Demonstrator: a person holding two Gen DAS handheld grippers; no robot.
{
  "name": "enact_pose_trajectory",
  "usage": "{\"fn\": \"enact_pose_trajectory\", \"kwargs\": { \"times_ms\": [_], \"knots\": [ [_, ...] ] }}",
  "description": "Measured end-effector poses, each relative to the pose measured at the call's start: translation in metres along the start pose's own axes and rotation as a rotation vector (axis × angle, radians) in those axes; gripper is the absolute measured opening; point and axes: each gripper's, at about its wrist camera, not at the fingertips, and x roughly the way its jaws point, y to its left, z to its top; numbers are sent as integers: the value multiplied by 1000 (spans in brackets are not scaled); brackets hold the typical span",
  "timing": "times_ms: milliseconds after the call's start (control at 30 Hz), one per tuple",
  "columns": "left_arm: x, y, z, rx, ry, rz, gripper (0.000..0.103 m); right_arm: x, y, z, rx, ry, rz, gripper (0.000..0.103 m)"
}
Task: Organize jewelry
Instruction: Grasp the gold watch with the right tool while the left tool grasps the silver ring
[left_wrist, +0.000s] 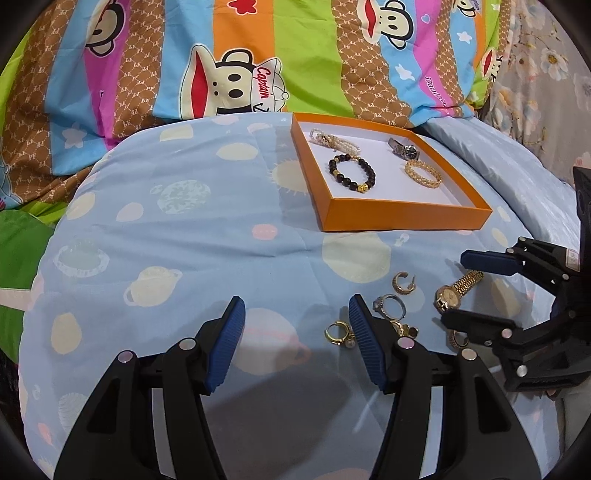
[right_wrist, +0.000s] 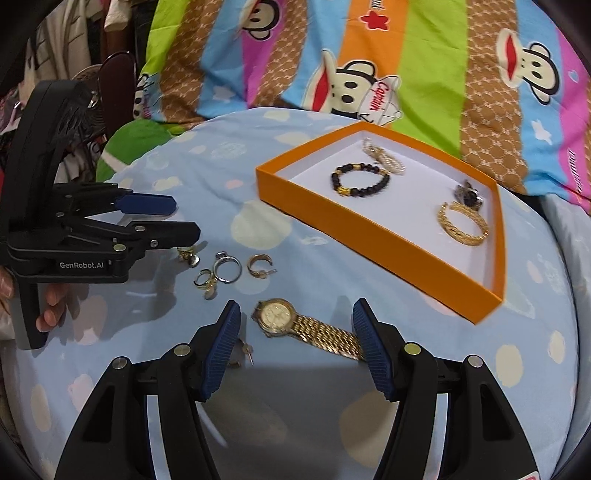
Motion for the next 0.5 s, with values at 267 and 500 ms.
{"fn": "enact_pose_trajectory", "kwargs": {
  "times_ms": [267, 500],
  "knots": [
    [1, 7, -1, -28, 9, -15, 58, 3, -6, -3, 92, 26, -13, 35],
    [0, 1, -2, -7, 11, -33, 58, -12, -10, -20, 254, 15, -64, 25]
  ]
}}
